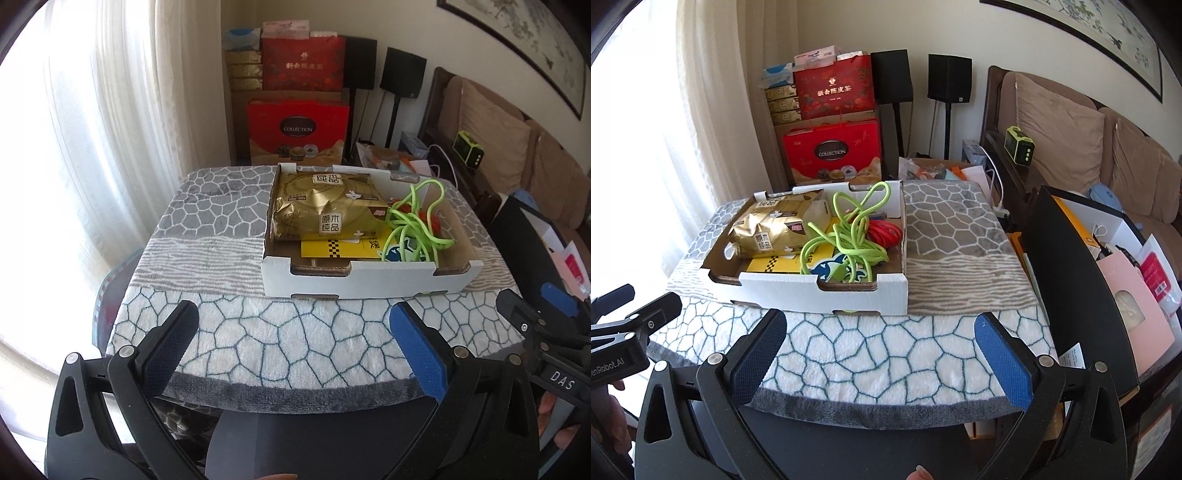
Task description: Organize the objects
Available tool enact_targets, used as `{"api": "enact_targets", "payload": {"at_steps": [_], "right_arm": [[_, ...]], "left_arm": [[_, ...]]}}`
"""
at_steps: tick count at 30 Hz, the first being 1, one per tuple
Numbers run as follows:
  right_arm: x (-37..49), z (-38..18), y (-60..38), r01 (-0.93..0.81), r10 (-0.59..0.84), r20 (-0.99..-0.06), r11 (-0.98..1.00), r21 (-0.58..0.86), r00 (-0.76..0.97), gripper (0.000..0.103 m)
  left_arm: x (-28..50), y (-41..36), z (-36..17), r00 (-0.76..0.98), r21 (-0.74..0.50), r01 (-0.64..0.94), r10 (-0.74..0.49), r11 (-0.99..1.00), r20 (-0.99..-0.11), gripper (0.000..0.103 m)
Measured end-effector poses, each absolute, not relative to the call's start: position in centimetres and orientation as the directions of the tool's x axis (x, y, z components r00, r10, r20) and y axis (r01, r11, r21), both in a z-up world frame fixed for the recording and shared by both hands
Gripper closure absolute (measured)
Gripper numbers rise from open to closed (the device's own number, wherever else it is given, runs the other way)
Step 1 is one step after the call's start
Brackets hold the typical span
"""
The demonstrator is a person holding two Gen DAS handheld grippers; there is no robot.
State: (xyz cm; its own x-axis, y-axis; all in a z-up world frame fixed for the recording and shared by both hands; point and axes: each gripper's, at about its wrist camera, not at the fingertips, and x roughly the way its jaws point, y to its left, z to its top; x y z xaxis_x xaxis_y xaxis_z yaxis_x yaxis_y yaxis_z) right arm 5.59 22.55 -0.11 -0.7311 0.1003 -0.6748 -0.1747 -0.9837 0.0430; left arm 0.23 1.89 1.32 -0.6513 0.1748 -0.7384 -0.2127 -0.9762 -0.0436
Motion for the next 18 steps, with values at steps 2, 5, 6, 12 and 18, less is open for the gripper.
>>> {"api": "enact_targets", "payload": {"at_steps": [2, 5, 6, 12, 18], "right_arm": [[5.53, -0.14, 22.56, -0.178, 0.105, -0.676, -0.983, 0.039, -0.730, 0.000], [5.47, -0.21, 22.56, -0.179, 0.105, -0.676, -0.983, 0.039, -0.729, 0.000], [5.48, -0.21, 22.57, -0.179, 0.106, -0.676, -0.983, 0.039, -0.729, 0.000], [5.43, -0.39, 22.60, -0.182, 0.107, -0.679, -0.983, 0.040, -0.726, 0.000], [5.42, -0.52, 22.64, -0.185, 0.111, -0.680, -0.982, 0.038, -0.725, 0.000]], "left_arm": [[0.18, 1.93, 1.33, -0.654, -0.038, -0.212, 0.171, -0.977, -0.737, 0.000], [0.19, 2.10, 1.38, -0.652, -0.041, -0.218, 0.176, -0.975, -0.737, 0.000], [0.16, 2.15, 1.39, -0.652, -0.040, -0.219, 0.176, -0.975, -0.737, 0.000], [0.36, 2.41, 1.31, -0.650, -0.039, -0.221, 0.177, -0.974, -0.739, 0.000], [0.44, 2.39, 1.50, -0.657, -0.043, -0.216, 0.178, -0.975, -0.733, 0.000]]}}
